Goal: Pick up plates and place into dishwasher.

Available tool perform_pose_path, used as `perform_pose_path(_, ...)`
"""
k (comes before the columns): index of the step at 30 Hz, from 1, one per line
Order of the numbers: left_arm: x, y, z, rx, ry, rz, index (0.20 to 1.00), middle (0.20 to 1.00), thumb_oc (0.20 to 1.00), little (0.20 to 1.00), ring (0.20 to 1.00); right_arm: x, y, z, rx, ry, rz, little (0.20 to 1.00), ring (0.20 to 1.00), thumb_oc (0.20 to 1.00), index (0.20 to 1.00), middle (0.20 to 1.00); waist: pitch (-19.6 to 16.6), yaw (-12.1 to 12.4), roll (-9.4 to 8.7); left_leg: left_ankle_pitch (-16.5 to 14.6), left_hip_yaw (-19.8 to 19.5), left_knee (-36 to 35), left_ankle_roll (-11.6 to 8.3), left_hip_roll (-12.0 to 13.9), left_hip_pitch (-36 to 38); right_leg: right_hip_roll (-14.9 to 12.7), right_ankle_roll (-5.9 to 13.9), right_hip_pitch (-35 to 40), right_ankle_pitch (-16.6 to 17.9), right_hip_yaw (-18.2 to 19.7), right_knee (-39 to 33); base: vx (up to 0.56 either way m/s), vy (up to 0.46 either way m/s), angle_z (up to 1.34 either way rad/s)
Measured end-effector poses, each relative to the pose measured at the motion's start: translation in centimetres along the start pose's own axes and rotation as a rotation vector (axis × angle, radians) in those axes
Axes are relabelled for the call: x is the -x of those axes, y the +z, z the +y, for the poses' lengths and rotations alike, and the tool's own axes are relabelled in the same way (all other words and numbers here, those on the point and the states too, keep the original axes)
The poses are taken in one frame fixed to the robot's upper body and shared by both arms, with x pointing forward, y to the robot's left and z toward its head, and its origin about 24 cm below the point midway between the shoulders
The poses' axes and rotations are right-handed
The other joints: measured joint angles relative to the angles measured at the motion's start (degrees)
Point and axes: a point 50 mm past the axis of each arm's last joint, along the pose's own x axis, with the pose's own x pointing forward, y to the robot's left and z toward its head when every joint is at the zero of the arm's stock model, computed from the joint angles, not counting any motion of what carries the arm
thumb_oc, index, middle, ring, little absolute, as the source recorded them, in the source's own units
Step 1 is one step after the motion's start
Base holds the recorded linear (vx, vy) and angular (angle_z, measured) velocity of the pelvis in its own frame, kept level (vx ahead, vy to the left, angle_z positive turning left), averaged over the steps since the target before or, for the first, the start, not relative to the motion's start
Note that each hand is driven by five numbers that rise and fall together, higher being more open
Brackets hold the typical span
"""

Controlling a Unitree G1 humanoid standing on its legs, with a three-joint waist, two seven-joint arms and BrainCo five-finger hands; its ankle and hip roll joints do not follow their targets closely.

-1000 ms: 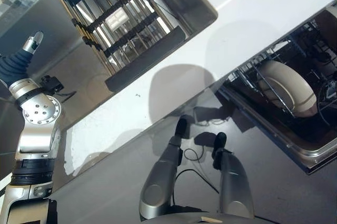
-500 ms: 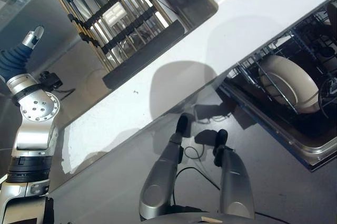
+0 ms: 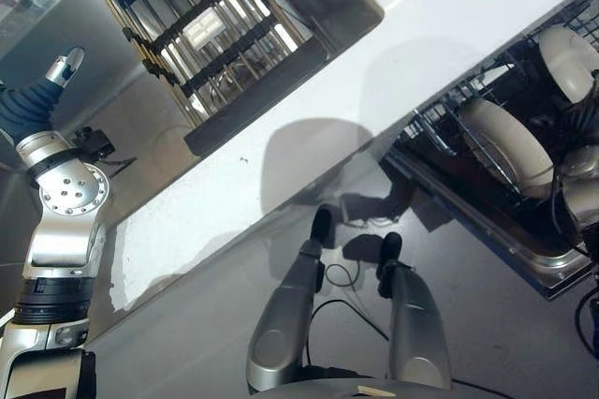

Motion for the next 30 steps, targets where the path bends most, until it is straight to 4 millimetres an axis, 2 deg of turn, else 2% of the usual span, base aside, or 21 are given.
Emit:
perform_pose_path(3,-0.1,-0.3,0.5,-0.010,0.023,0.017,1.000,1.000,1.000,1.000,1.000,0.7,2.0,-0.5,-0.097,-0.020,-0.079,1.000,1.000,1.000,1.000,1.000,0.0,-0.8,-0.01,-0.2,0.1,-0.2,0.22,0.5,0.4,0.6,-0.07,0.8,0.8,0.2,-1.2,-0.02,0.013,-0.08)
perform_pose_path(7,0.3,-0.8,0.7,-0.013,0.032,0.049,1.000,1.000,1.000,1.000,1.000,1.6,3.2,-0.6,-0.129,0.007,-0.150,1.000,1.000,1.000,1.000,1.000,-0.1,-1.0,-0.16,-0.2,1.6,-1.0,0.42,0.8,2.3,0.8,0.12,1.8,1.1,1.7,-1.7,-0.03,0.001,-0.17)
perform_pose_path(12,0.6,-1.5,1.8,-0.038,0.055,0.075,1.000,1.000,1.000,1.000,1.000,2.2,3.0,-0.5,-0.231,-0.016,-0.123,1.000,1.000,1.000,1.000,1.000,-0.4,-2.7,-0.88,-0.3,3.0,-1.7,0.58,1.1,3.2,1.1,0.44,1.8,1.2,3.0,-2.0,-0.05,0.042,-0.14)
perform_pose_path(19,1.4,-2.2,1.7,-0.030,0.061,0.114,1.000,1.000,1.000,1.000,1.000,3.0,3.5,-0.1,-0.317,-0.049,-0.127,1.000,1.000,1.000,1.000,1.000,-0.5,-4.1,-0.71,-0.9,6.3,-1.9,1.28,1.2,3.8,1.2,0.86,1.2,2.2,6.3,-2.8,-0.06,0.087,-0.22)
perform_pose_path(25,2.1,-2.6,1.2,-0.020,0.071,0.136,1.000,1.000,1.000,1.000,1.000,3.6,3.4,0.7,-0.453,-0.108,-0.062,1.000,1.000,1.000,1.000,1.000,-1.0,-4.2,0.37,-1.0,7.9,-2.0,1.55,0.9,3.8,1.2,1.14,-0.1,2.3,7.9,-2.1,-0.06,0.083,-0.15)
perform_pose_path(30,3.1,-2.9,0.1,-0.018,0.053,0.147,1.000,1.000,1.000,1.000,1.000,4.6,3.5,2.1,-0.619,-0.154,0.010,1.000,1.000,1.000,1.000,1.000,-1.3,-4.1,2.19,-1.1,7.9,-1.9,1.48,0.6,3.3,0.9,0.98,-1.2,1.6,8.0,-0.6,-0.06,0.049,0.02)
